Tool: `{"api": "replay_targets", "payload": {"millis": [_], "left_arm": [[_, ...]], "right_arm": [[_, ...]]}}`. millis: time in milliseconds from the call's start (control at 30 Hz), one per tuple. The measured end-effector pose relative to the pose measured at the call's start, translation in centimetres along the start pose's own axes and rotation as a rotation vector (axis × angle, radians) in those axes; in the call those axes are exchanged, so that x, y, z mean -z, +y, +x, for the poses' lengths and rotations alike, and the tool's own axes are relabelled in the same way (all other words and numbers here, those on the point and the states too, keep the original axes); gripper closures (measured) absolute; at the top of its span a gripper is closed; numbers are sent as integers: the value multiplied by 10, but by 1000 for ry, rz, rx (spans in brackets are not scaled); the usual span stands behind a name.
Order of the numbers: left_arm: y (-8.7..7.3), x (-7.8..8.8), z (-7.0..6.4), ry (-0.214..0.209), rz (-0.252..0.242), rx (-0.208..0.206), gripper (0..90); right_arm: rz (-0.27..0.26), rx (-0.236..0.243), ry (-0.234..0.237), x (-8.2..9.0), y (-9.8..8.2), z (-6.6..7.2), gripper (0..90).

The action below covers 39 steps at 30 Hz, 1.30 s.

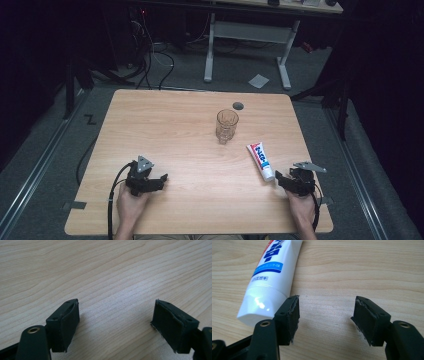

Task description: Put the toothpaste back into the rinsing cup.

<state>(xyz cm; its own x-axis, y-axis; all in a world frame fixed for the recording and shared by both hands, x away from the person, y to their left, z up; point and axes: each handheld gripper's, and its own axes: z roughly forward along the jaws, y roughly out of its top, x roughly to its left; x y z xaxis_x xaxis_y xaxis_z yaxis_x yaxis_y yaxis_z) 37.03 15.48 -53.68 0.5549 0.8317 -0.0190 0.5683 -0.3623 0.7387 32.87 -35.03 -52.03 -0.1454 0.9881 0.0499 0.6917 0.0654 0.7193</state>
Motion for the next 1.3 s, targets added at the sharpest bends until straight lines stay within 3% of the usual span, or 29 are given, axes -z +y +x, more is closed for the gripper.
{"api": "replay_targets", "payload": {"millis": [400,700,1000,1300], "left_arm": [[0,0,0,1,0,1,221],[0,0,0,1,-1,2,221],[0,0,0,2,0,2,220],[0,0,0,2,0,1,219]], "right_arm": [[-56,-7,31,17,-7,7,417],[-74,26,55,28,-10,19,410],[-78,66,65,34,1,32,376],[-80,107,82,28,13,42,347]]}}
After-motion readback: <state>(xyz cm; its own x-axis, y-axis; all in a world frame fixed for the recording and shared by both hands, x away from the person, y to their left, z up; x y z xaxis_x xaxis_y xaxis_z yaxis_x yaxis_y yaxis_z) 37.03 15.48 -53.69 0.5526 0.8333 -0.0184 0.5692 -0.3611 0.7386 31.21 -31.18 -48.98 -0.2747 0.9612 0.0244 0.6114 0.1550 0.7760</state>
